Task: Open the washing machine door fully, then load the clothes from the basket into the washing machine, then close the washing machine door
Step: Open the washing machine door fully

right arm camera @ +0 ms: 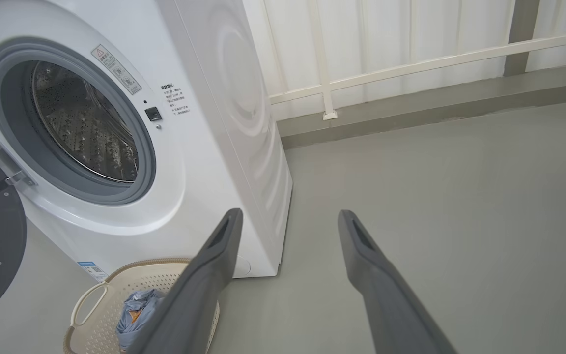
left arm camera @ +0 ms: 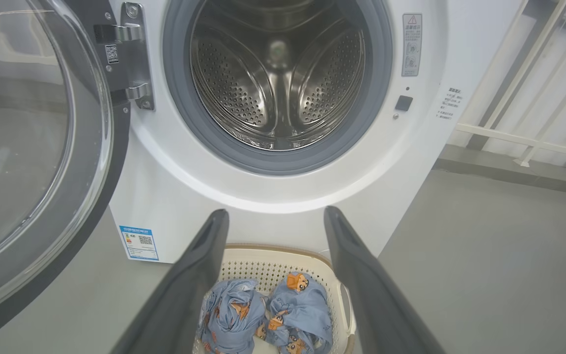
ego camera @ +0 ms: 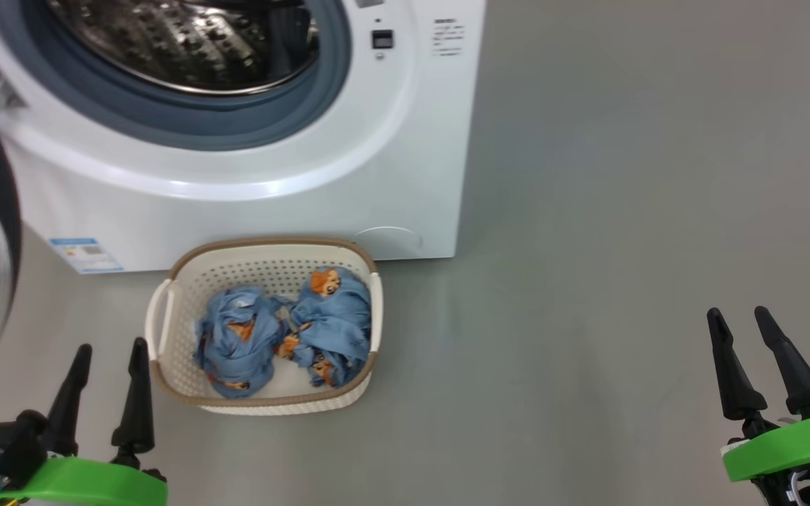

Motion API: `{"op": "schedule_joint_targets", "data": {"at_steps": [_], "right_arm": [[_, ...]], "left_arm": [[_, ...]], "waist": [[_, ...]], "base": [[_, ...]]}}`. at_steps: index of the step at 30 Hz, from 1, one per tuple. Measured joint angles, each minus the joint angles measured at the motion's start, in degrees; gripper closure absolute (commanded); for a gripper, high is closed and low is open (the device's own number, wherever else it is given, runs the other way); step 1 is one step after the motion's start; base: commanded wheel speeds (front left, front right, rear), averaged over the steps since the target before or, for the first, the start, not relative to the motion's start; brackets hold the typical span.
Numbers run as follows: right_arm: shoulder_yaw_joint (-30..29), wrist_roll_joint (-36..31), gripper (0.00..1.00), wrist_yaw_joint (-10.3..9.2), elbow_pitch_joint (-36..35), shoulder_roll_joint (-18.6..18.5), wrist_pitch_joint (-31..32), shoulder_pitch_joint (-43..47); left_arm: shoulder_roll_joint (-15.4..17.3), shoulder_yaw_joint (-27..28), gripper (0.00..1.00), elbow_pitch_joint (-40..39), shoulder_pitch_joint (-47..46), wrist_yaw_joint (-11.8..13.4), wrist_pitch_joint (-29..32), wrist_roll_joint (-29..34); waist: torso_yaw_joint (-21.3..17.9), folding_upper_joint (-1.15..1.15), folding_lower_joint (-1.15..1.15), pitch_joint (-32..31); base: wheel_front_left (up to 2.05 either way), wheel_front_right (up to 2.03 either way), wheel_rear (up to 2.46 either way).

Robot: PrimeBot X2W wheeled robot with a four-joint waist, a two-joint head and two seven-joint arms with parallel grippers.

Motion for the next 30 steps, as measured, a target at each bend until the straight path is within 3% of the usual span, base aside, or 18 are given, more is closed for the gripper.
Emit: {"op": "schedule_joint_targets", "data": {"at_steps": [11,30], "right_arm": [[-1.20,0.00,0.00,0.00,-0.30,0.51,0.00,1.18],[-1.35,-0.09,0.00,0.00,-0.63,1.00,0.00,1.16]], "left_arm": [[0.38,-1.69,0.00,-0.04,-0.08,0.00,0.00,-1.82],[1.60,-2.85,0.00,0.67,-0.25,0.00,0.00,-4.25]], "waist": [[-4.29,0.00,0.00,0.05],[-3.90,0.00,0.00,0.62]], "base": [[0.00,0.00,0.00],[0.07,-0.28,0.20]]}}
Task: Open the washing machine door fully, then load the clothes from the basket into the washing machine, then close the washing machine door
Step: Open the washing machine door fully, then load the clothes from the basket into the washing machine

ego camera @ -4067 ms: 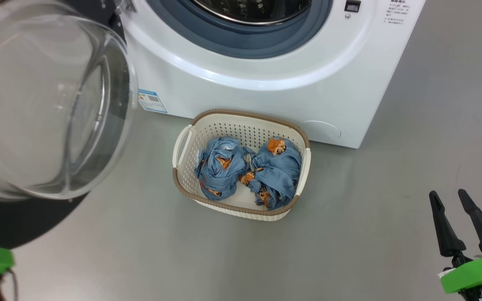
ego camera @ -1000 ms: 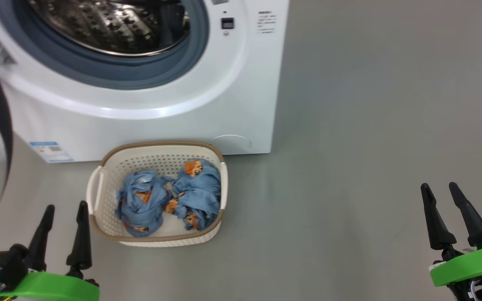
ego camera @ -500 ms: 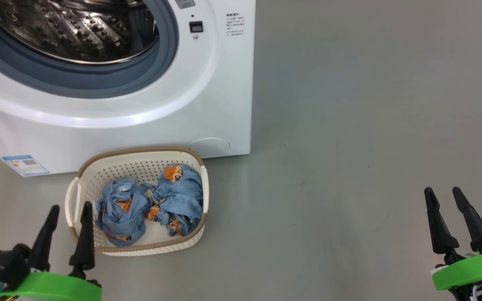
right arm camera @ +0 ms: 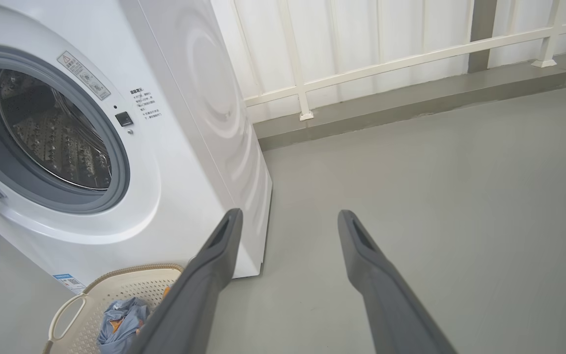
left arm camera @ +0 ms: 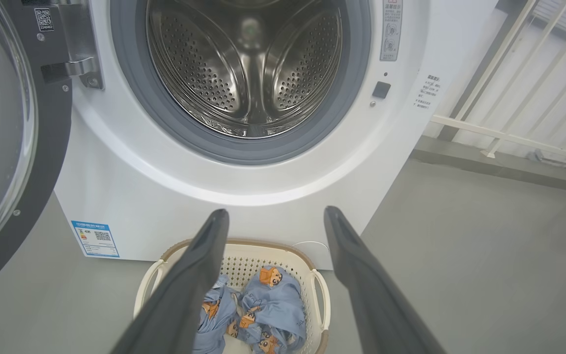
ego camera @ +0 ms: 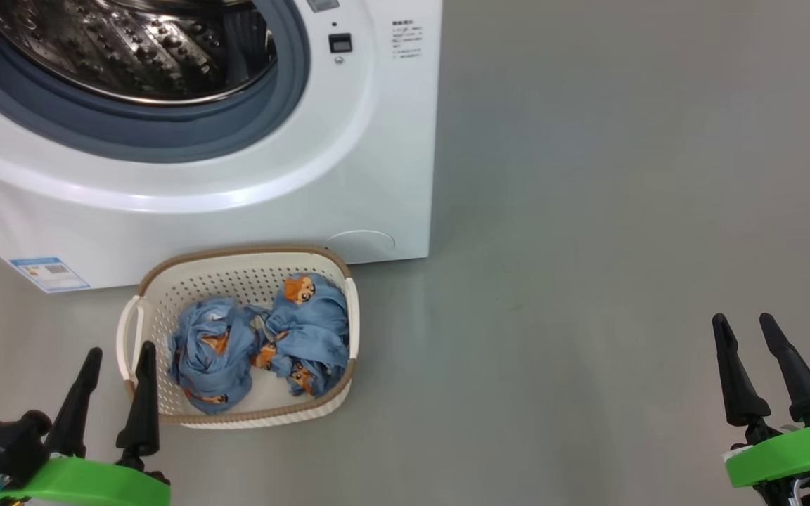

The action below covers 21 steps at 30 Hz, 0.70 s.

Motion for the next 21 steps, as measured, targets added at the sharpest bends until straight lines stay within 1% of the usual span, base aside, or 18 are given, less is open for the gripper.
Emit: {"op": "schedule_joint_targets", "data": {"at_steps": [7,11,16,21], "right_arm": [[0.01,0.00,0.00,0.00,-0.03,0.29,0.00,-0.05],[0.03,0.01,0.00,0.00,-0.10,0.80,0.00,-0.25],[0.07,0.00,0.00,0.00,-0.18,0.99,0.00,-0.86],[0.07,0.00,0.00,0.00,-0.22,1.07,0.00,-1.41]], "left_arm": [[0.37,-0.19,0.00,0.09,-0.45,0.00,0.00,-0.01],[0.78,-0.40,0.00,0.10,-1.40,0.00,0.00,0.19],[0.77,-0.93,0.00,0.10,-2.49,0.00,0.00,0.69],[0.34,-1.23,0.00,0.52,-2.58,0.00,0.00,1.10]], "waist": [[-0.03,0.00,0.00,0.80],[-0.10,0.00,0.00,1.42],[-0.10,0.00,0.00,2.21],[-0.07,0.00,0.00,2.68]], "base": [[0.77,-1.96,1.18],[0.91,-1.63,0.72],[0.63,-0.74,0.11],[0.08,-0.08,0.00]]}}
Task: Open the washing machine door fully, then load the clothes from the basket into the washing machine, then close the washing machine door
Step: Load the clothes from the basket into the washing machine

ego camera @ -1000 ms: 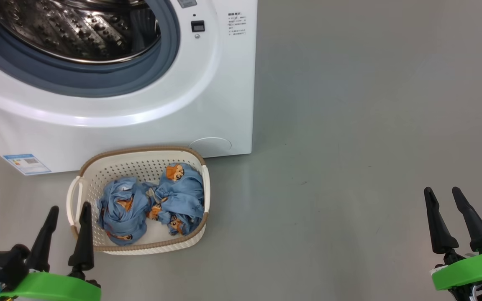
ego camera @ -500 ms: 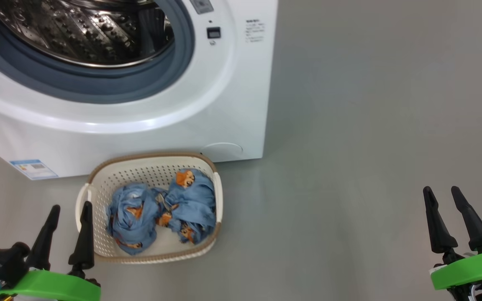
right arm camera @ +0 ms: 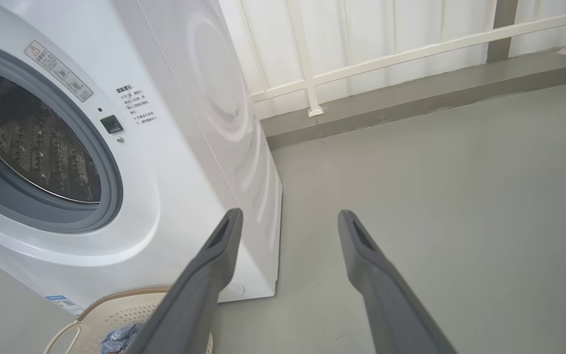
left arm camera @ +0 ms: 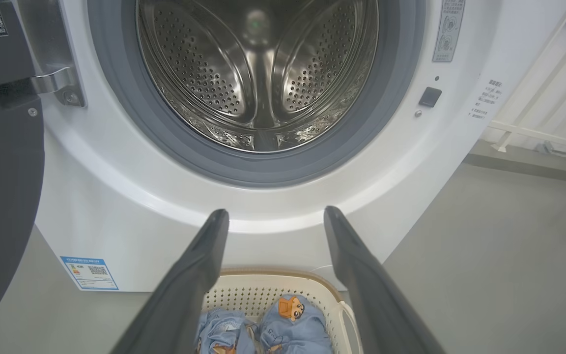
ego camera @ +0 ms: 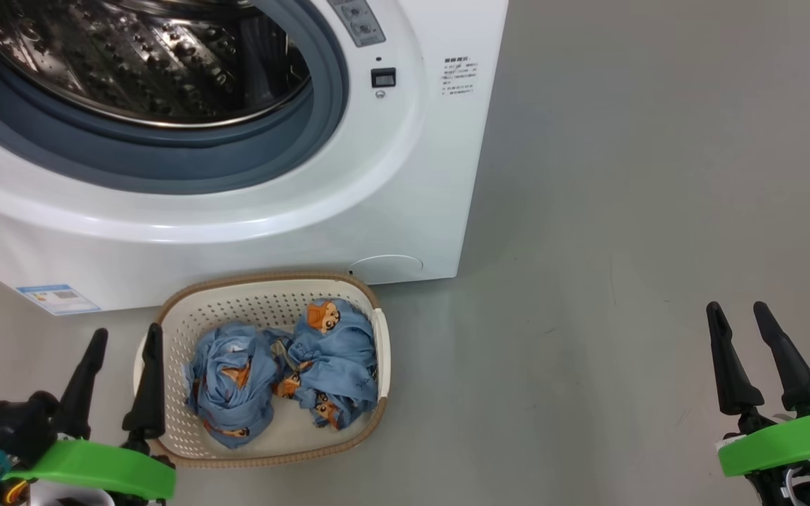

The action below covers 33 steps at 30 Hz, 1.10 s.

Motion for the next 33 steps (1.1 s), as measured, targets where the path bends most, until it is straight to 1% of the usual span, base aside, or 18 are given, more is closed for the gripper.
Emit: {"op": "schedule_joint_targets", "data": {"at_steps": [6,9,12,15,24,33], "right_arm": [[0.24,0.00,0.00,0.00,0.00,0.24,0.00,-0.01],[0.47,-0.01,0.00,0.00,-0.04,0.49,0.00,-0.08],[0.71,-0.02,0.00,0.00,-0.14,0.99,0.00,-0.99],[0.94,-0.02,0.00,0.00,-0.37,1.37,0.00,-2.27],[4.04,-0.32,0.00,0.00,-0.65,2.03,0.00,-6.78],[5.00,-0.54,0.00,0.00,-1.69,2.49,-0.01,-11.85]], "left_arm": [[-0.80,-0.47,0.00,1.65,0.00,0.00,0.00,-0.15],[-1.09,-1.49,0.00,3.77,-0.02,0.00,-0.01,-0.16],[-2.11,-2.74,0.00,8.69,-0.43,0.00,0.00,0.04],[-2.85,-4.86,0.00,13.92,-2.95,0.00,0.00,0.00],[-3.47,-10.02,0.00,31.98,-15.79,0.00,0.00,0.41],[-3.39,-14.78,0.00,48.11,-29.14,0.00,0.01,0.14]], "waist": [[-0.07,0.00,0.00,0.56],[-0.15,0.00,0.00,1.16],[-0.24,0.00,0.00,2.25],[-0.32,0.00,0.00,3.69],[-0.63,0.00,0.00,9.97],[-1.44,0.00,0.00,17.52]], "base": [[0.00,0.00,0.00],[0.00,0.00,0.00],[0.00,0.00,0.00],[0.00,0.00,0.00],[0.00,0.00,0.00],[0.00,0.00,0.00]]}}
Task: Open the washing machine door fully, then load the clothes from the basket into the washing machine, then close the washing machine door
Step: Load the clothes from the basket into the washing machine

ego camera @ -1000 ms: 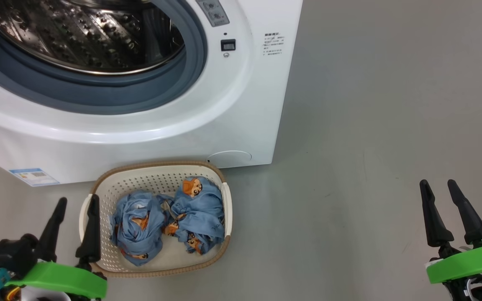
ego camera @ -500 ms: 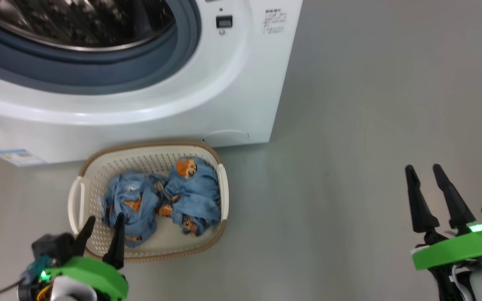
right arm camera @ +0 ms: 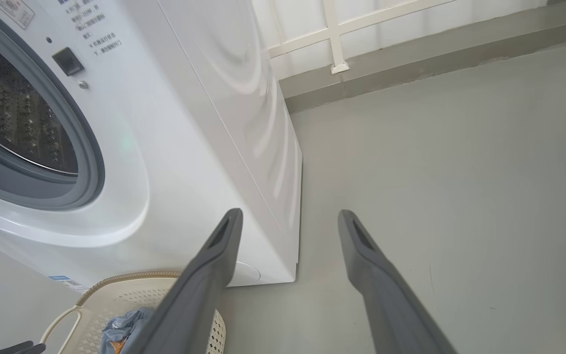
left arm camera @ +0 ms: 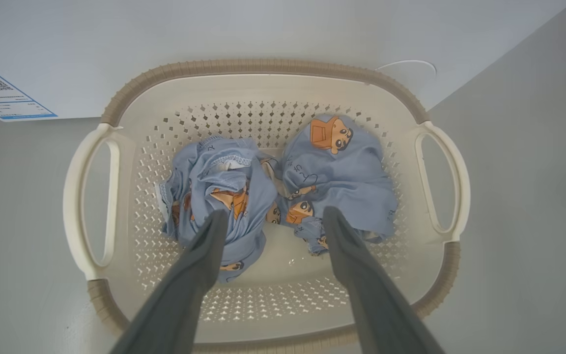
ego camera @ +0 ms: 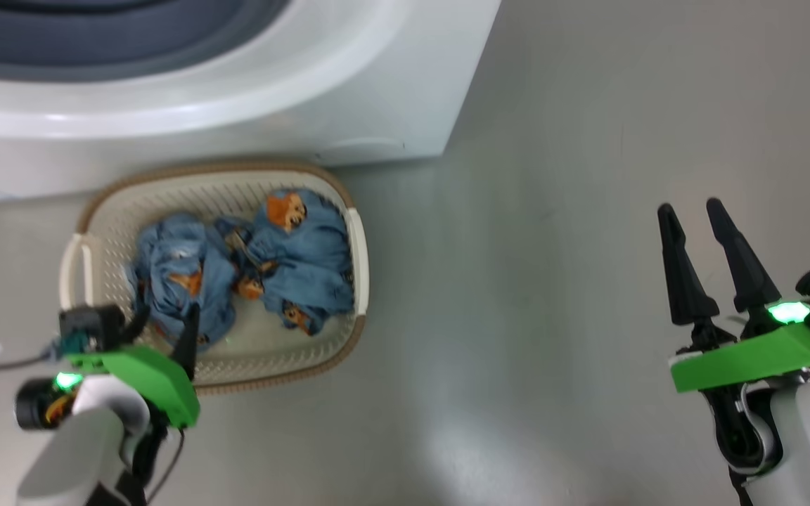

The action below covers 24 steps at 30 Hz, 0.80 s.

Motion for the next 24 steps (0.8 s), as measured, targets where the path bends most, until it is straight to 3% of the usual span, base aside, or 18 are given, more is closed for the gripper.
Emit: {"op": "schedule_joint_targets", "data": {"at_steps": [8,24], "right_arm": [[0.76,-1.44,0.00,0.00,-1.25,-0.14,0.00,-3.99],[2.71,-2.00,0.00,0.00,-3.70,-0.10,-0.41,-8.75]], "left_arm": [[0.24,-4.19,0.00,10.70,-11.85,0.00,1.03,0.46],[2.47,-7.02,0.00,15.35,-22.52,0.09,9.17,1.66]], "waist": [[-0.32,0.00,0.00,6.97],[-1.48,0.00,0.00,16.91]], "base": [[0.00,0.00,0.00],[0.00,0.00,0.00]]}}
